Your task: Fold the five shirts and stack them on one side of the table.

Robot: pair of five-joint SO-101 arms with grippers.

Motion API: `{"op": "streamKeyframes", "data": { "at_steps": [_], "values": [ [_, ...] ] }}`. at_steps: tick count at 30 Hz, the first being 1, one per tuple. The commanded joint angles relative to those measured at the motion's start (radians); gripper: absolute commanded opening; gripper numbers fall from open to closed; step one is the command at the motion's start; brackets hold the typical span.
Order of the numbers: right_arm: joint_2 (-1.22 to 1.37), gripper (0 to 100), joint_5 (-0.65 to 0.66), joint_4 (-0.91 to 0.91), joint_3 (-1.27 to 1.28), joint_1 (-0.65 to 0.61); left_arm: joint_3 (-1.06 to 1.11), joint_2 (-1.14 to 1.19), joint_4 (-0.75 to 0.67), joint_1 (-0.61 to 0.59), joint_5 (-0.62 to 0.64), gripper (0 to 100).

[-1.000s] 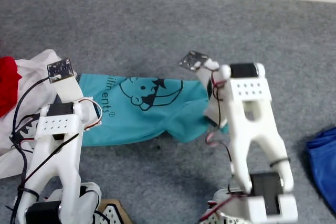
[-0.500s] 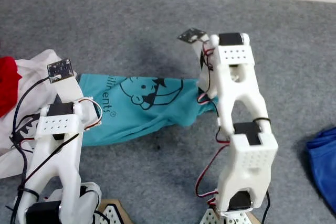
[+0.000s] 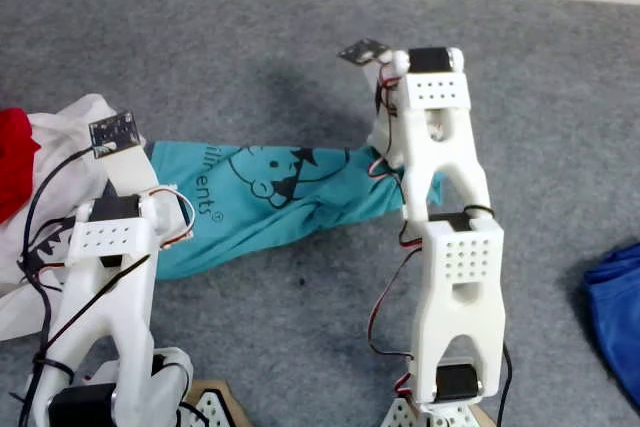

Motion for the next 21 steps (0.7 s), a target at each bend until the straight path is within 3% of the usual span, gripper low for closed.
{"op": "streamKeyframes", "data": {
  "at_steps": [1, 13, 21],
  "values": [
    [0.008, 25.0, -0.014, 0.004, -0.082, 0.007, -0.004, -0.012, -0.017, 0.015, 0.002, 4],
    [0.016, 25.0, -0.091, 0.013, -0.280, 0.010, -0.004, -0.012, -0.017, 0.015, 0.002, 4],
    [-0.151, 25.0, -0.092, 0.018, -0.105, 0.030, -0.004, -0.012, -0.017, 0.015, 0.002, 4]
  ]
}}
